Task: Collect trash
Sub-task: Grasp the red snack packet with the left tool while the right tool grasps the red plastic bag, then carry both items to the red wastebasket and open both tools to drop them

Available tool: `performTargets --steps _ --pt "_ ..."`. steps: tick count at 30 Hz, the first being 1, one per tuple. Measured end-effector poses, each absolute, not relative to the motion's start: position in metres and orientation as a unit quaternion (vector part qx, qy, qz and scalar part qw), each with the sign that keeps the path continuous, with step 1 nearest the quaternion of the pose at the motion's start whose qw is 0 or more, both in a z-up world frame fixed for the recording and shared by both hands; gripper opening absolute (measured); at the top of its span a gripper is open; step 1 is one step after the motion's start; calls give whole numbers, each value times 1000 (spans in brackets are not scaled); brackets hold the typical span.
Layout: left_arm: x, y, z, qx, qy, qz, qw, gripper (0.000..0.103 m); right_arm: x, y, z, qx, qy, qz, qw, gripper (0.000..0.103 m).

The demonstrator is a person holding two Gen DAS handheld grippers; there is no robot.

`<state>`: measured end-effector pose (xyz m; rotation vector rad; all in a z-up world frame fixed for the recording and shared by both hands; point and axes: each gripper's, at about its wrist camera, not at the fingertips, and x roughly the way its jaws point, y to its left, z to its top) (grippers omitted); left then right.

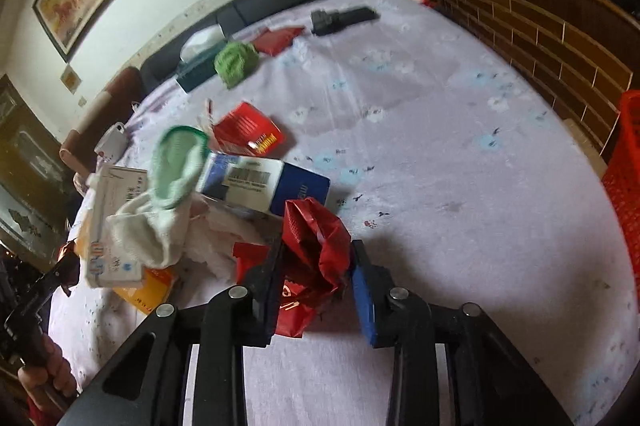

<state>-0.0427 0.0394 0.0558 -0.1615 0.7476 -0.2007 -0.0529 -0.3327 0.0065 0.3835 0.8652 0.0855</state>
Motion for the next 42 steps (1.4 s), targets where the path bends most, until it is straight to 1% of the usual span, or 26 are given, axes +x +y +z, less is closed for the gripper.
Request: performTargets --steps 7,13,20,25,28,35,42 --pt "-65 11 79 -69 339 -141 928 33 -94 -341 35 182 371 37 910 34" --pt "-77 -36 97 -42 328 -198 923 33 -129 -373 59 206 330 18 921 34" --pt "-89 -119 104 11 329 -276 903 33 -182 -430 86 231 272 -35 934 34" --pt "-97 -176 112 33 330 -331 884 33 -211 -473 92 243 245 -81 935 34" --pt "-103 -208 120 43 331 -357 872 33 -222 -501 88 255 238 -105 931 34" --pt "-103 -310 132 72 328 -422 842 33 -241 -565 85 272 226 -153 923 34" --pt "-98 -415 123 79 343 -473 808 33 -240 -612 78 266 236 -187 916 34"
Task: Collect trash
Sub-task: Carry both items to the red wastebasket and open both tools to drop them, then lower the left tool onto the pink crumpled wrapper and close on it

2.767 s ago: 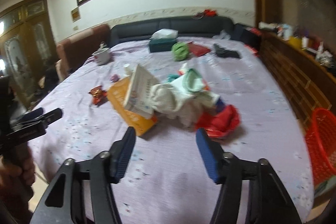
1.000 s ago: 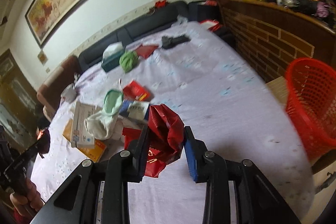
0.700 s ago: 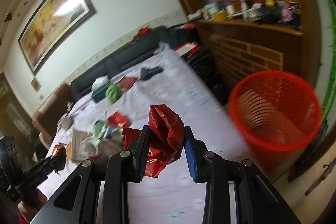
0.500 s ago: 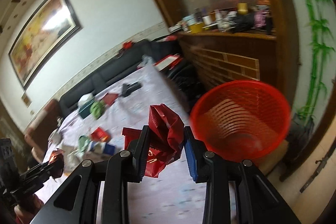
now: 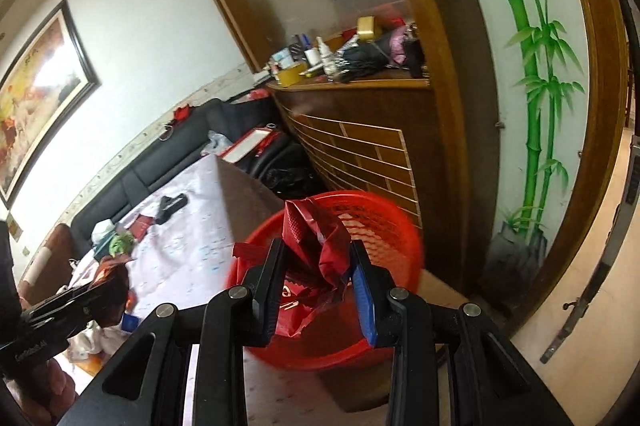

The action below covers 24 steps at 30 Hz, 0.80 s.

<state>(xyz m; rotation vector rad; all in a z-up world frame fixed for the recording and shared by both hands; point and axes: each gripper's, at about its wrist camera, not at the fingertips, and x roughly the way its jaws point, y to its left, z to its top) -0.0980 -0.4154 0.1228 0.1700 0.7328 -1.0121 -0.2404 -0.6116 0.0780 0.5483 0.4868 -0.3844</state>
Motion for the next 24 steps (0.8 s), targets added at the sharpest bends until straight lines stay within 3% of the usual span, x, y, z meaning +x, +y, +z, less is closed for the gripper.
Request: performTargets --steps 7,9,12,13,24 --pt "-78 -478 87 80 372 -490 784 34 -224 -645 61 276 255 -186 908 37" --pt "-74 -486 78 80 376 -488 783 47 -216 -650 57 278 259 -179 907 38" --pt "-68 -488 72 72 381 -484 784 59 -208 -657 52 285 266 -175 904 63" --pt "-68 -487 73 72 381 -483 785 59 -209 -659 52 291 262 -171 904 65" --pt "-99 -420 93 87 339 -447 823 66 -229 -621 57 280 248 -154 915 66"
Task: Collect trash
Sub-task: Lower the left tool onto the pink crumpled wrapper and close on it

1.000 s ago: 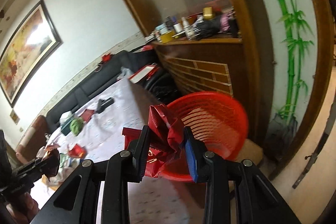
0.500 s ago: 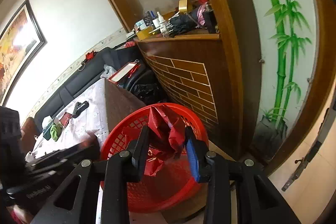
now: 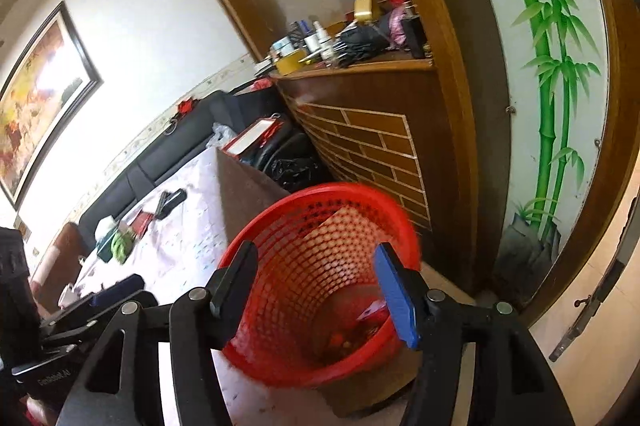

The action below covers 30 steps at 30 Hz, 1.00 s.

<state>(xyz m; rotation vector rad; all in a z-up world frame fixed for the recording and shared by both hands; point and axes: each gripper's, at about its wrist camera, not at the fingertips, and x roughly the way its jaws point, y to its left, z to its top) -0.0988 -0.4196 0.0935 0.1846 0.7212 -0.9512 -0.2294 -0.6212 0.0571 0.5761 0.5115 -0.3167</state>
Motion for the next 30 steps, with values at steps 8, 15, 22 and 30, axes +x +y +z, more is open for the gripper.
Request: performTargets --steps 8,15,22,30 --pt "-104 -322 101 70 336 -381 859 69 -205 -550 52 248 282 -91 922 68" --pt "-101 -225 102 31 338 -327 882 69 -176 -477 51 208 314 -29 926 69" --pt "-92 -112 114 -12 320 -243 916 69 -151 -417 52 169 337 13 926 69" --pt "-10 9 109 -55 370 -115 920 69 -131 -378 60 153 342 51 926 69"
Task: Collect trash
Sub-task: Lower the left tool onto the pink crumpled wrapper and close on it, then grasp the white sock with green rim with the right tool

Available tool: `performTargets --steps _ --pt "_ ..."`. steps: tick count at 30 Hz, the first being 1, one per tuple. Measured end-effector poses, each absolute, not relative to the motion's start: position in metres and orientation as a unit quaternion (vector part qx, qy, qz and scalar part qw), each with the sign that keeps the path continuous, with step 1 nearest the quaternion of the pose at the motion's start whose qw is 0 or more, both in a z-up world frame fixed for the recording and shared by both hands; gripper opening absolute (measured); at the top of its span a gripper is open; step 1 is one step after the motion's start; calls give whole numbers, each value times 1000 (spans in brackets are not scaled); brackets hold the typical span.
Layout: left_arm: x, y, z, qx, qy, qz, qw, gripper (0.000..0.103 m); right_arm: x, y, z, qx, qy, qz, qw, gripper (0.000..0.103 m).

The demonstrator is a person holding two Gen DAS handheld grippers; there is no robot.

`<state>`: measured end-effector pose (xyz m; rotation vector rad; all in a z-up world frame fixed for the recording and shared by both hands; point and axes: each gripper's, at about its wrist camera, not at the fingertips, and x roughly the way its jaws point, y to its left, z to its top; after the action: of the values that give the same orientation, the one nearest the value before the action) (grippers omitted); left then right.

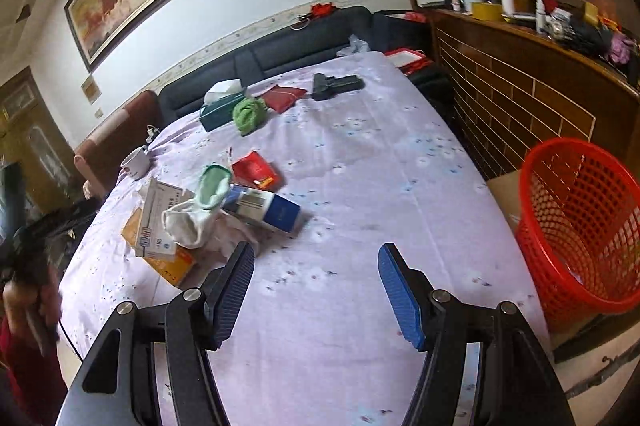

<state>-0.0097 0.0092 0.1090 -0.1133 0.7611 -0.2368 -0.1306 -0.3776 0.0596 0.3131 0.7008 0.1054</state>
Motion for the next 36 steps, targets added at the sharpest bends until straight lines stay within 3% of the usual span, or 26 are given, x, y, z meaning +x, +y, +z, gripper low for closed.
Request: performTargets --steps 2,3,5,8,17,21,36 --pt "27 29 100 -65 394 -97 912 68 -127 -373 59 153 344 57 925 69" --pt "39 37 96 -70 399 -93 910 61 -126 -370 58 152 346 58 924 69" --pt "69 46 83 -75 420 -79 901 60 -123 -367 55 151 350 59 923 69" --pt "107 50 59 -73 451 -56 888 49 -118 -366 52 149 356 57 921 69" --pt "159 47 14 -32 484 -19 874 44 -108 -370 49 159 368 56 914 69" --pt "155 39 10 2 473 -6 881 22 -100 -364 52 167 372 72 910 69" --pt "29 24 69 -12 374 -89 923 22 -10 -283 40 155 392 138 896 68"
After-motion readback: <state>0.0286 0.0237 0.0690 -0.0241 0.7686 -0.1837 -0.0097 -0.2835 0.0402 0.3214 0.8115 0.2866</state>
